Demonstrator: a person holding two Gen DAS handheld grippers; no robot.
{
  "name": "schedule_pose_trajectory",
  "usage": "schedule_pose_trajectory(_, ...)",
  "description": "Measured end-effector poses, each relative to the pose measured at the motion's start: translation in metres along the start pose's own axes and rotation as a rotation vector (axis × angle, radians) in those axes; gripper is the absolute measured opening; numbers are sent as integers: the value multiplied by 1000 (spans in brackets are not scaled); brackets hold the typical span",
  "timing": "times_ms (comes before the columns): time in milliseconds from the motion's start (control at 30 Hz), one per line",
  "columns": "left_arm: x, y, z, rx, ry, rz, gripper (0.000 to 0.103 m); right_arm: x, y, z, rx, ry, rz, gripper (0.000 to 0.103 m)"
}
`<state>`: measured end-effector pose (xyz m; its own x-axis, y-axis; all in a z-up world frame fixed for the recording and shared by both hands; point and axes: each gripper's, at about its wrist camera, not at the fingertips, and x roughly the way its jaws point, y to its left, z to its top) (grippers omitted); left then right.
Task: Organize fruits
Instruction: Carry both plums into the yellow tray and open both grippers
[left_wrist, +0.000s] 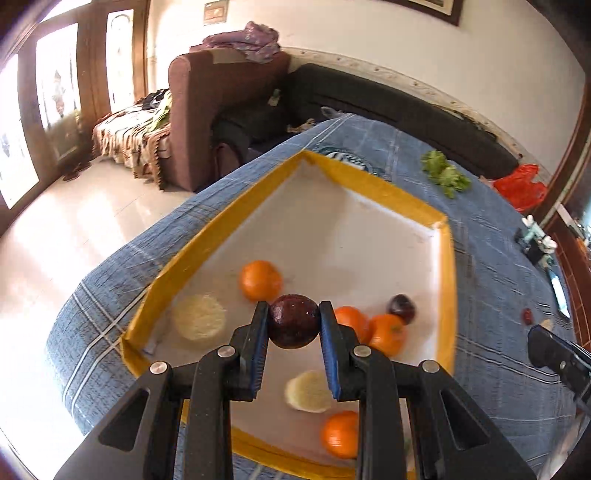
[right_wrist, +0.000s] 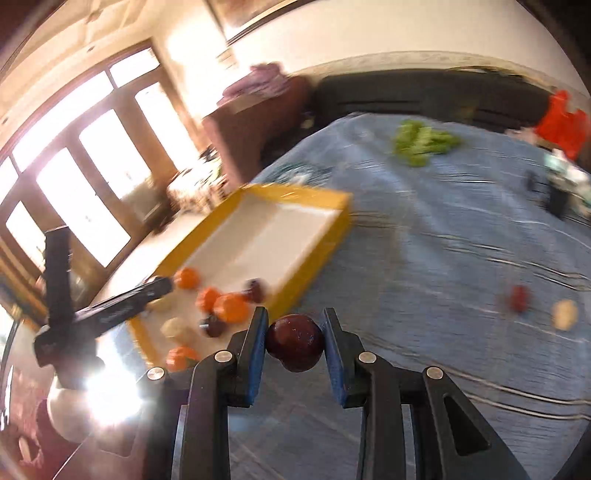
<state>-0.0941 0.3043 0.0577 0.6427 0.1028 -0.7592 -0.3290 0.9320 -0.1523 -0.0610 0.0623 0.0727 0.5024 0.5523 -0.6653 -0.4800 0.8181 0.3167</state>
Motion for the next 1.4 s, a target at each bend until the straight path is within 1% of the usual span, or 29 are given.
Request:
schedule_pose_trajectory(133, 15, 19, 1, -31, 26, 14, 26, 41, 42, -1, -65, 73, 37, 33)
schedule_pose_trajectory(167, 17, 23, 0, -34, 28, 6, 26, 50, 51, -3, -81, 92, 38, 33)
schedule_pose_trajectory(333, 22, 25, 1, -25, 32, -15, 27, 87, 75, -13, -137, 168, -7, 33)
schedule_pose_trajectory(433, 17, 27, 2, -35, 16, -38, 37, 102, 83, -21, -165, 199, -33, 34)
schedule_pose_trajectory(500, 10, 29, 2, -40, -5, -37, 50, 108, 85, -26, -171, 207, -37, 34)
schedule_pose_trajectory(533, 5, 30, 3, -40, -20, -29, 54, 109, 86, -27, -171, 202, -40, 34)
schedule_pose_trajectory(600, -5, 30, 4, -34, -54, -6, 66, 108, 88, -28, -172, 188, -42, 35)
schedule_pose_trajectory(633, -9, 30, 5, -33, -67, 6, 69, 105, 88, -27, -171, 179, -35, 37)
schedule_pose_trajectory(700, -17, 28, 7, -31, -87, 25, 74, 98, 89, -27, -165, 149, -36, 46)
schedule_pose_trajectory(800, -23, 21, 9, -10, -94, 53, 79, 88, 83, -24, -150, 115, -42, 48)
schedule_pose_trajectory(933, -34, 8, 6, 31, -118, 63, 80, 70, 70, -23, -99, 75, -42, 51)
schedule_pose_trajectory(1000, -39, -1, 6, 56, -130, 62, 81, 64, 63, -22, -82, 67, -46, 52)
schedule_pose_trajectory(1133, -46, -18, 4, 100, -147, 55, 81, 57, 49, -21, -40, 59, -47, 52)
schedule_pose_trajectory(1400, -51, -36, 0, 142, -145, 42, 81, 46, 31, -28, 1, 46, -55, 53)
